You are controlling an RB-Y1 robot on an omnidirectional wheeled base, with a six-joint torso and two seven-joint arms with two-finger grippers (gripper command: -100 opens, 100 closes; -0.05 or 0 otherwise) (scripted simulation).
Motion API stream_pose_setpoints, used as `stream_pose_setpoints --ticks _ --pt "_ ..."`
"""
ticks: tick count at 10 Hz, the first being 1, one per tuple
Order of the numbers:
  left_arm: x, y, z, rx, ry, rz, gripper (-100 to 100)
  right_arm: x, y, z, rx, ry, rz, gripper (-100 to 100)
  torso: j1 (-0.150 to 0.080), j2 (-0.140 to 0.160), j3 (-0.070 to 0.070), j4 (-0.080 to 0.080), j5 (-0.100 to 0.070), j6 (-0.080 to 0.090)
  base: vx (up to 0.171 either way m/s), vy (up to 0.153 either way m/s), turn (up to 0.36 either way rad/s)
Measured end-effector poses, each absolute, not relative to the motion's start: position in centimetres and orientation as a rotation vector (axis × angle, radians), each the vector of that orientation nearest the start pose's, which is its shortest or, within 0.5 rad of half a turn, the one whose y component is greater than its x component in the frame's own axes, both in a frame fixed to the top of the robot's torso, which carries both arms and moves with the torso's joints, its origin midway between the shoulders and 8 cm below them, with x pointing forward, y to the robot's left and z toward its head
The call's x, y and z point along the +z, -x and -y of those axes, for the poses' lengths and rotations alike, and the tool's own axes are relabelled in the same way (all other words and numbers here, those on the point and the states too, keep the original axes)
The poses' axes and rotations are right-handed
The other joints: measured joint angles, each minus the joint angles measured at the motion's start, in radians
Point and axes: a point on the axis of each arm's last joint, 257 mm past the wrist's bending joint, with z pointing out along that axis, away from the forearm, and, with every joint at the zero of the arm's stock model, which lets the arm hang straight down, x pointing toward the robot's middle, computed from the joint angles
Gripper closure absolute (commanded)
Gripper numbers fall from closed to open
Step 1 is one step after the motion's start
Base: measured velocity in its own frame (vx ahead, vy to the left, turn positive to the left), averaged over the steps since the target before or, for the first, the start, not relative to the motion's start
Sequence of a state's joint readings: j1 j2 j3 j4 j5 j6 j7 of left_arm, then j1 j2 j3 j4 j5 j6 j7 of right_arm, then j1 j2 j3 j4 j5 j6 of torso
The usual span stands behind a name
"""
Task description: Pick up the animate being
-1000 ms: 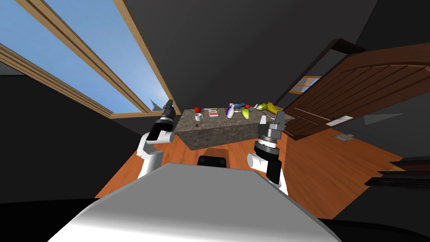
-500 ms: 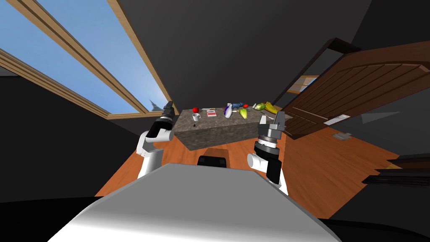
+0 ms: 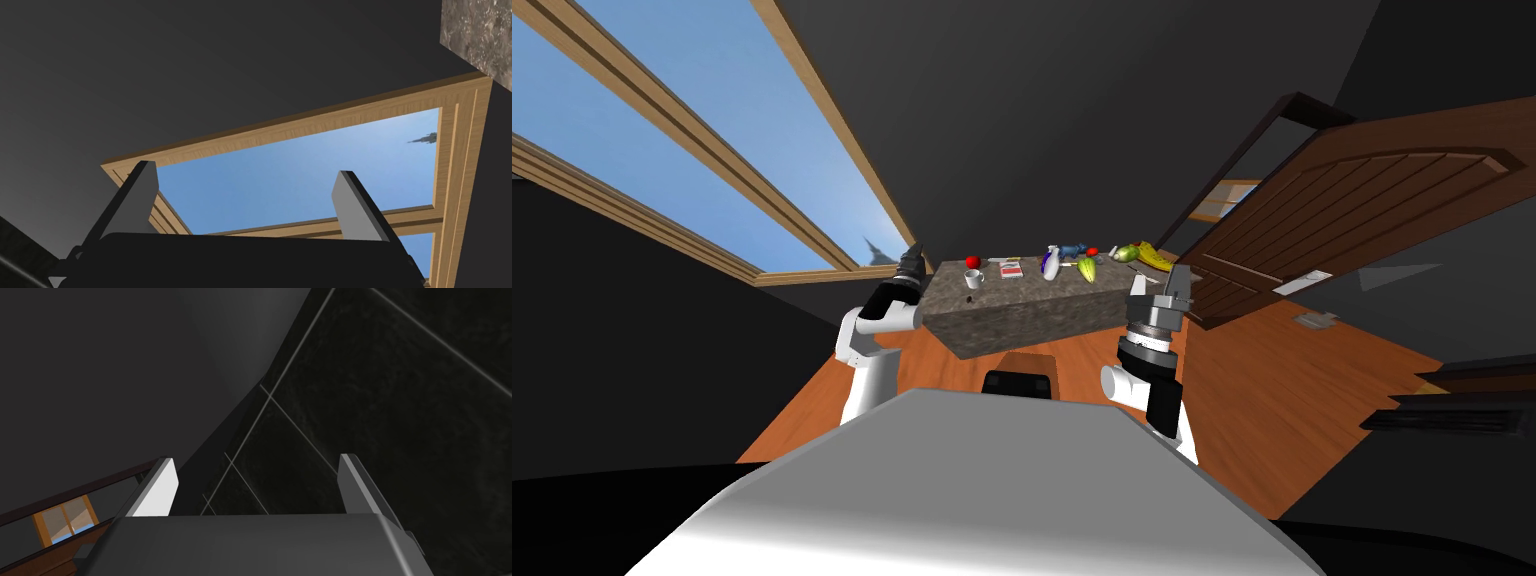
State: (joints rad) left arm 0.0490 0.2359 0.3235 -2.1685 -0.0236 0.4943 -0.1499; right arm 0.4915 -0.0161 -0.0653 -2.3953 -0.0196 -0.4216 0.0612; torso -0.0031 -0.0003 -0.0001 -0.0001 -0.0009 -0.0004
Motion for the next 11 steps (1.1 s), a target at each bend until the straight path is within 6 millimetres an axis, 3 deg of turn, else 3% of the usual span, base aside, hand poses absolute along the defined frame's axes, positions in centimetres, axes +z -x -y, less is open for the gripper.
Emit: stream_pose_setpoints --ticks 11 --pt "-9.3 -48.1 -46.9 -0.5 1.223 -1.223 -100 6.5 -32.9 29.5 1.207 -0.589 -0.594 0 0.001 -0.001 -0.001 0.0 0.0 0.0 0.02 -0.044 -0.017"
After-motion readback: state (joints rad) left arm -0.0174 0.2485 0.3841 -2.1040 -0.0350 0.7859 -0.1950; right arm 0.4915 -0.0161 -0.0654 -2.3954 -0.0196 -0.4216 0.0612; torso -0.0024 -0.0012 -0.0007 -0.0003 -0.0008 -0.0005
